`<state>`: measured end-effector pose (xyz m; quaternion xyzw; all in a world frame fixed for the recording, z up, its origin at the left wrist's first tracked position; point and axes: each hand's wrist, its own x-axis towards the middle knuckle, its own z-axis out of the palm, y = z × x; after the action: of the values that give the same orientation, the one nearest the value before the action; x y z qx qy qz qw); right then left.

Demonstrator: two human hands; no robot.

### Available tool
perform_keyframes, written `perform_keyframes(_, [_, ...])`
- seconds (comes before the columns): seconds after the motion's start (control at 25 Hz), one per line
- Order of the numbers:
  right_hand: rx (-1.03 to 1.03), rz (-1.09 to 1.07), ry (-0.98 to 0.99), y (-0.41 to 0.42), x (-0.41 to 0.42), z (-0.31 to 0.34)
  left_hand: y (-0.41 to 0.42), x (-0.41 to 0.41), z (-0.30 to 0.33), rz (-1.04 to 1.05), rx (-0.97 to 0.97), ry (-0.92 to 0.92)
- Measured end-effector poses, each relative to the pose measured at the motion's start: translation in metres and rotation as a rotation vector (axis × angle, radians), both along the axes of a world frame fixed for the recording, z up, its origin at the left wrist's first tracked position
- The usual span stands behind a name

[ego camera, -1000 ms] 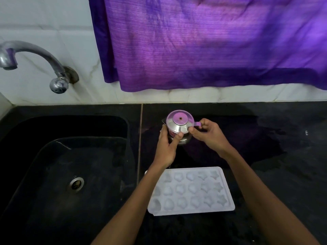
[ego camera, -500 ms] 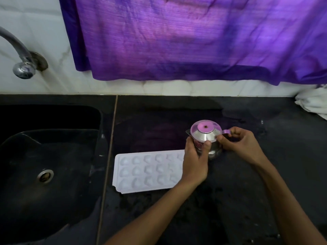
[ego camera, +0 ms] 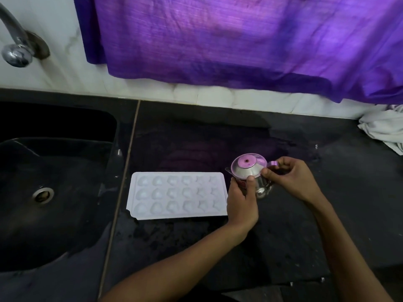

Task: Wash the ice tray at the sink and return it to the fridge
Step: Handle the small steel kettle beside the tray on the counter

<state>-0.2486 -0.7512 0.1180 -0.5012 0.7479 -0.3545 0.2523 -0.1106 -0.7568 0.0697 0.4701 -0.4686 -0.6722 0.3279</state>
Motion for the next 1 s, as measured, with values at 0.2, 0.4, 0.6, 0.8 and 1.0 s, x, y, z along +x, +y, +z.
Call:
perform_keyframes(0.2, [0.04, 0.028, 0.097, -0.0063, 0.0032, -0.0024, 0.0011, 0.0025, 0.0, 0.006, 0.035, -0.03])
perform_keyframes(0.4, [0.045, 0.043, 0.1, -0.0065, 0.002, -0.004, 0.0009, 0.003, -0.0013, -0.001, 0.05, -0.045])
perform_keyframes(0.6, [0.034, 0.06, 0.09, -0.0079, -0.0019, -0.0055, 0.0013, 0.0017, -0.0043, 0.005, 0.039, -0.047])
perform_keyframes(0.8, [0.014, 0.073, 0.113, -0.008, -0.0021, -0.0058, 0.0007, 0.0015, -0.0035, 0.01, 0.027, -0.039])
perform_keyframes(1.0, [-0.023, 0.081, 0.051, -0.0068, -0.0055, -0.0087, 0.0025, 0.005, 0.0004, 0.018, -0.006, -0.03])
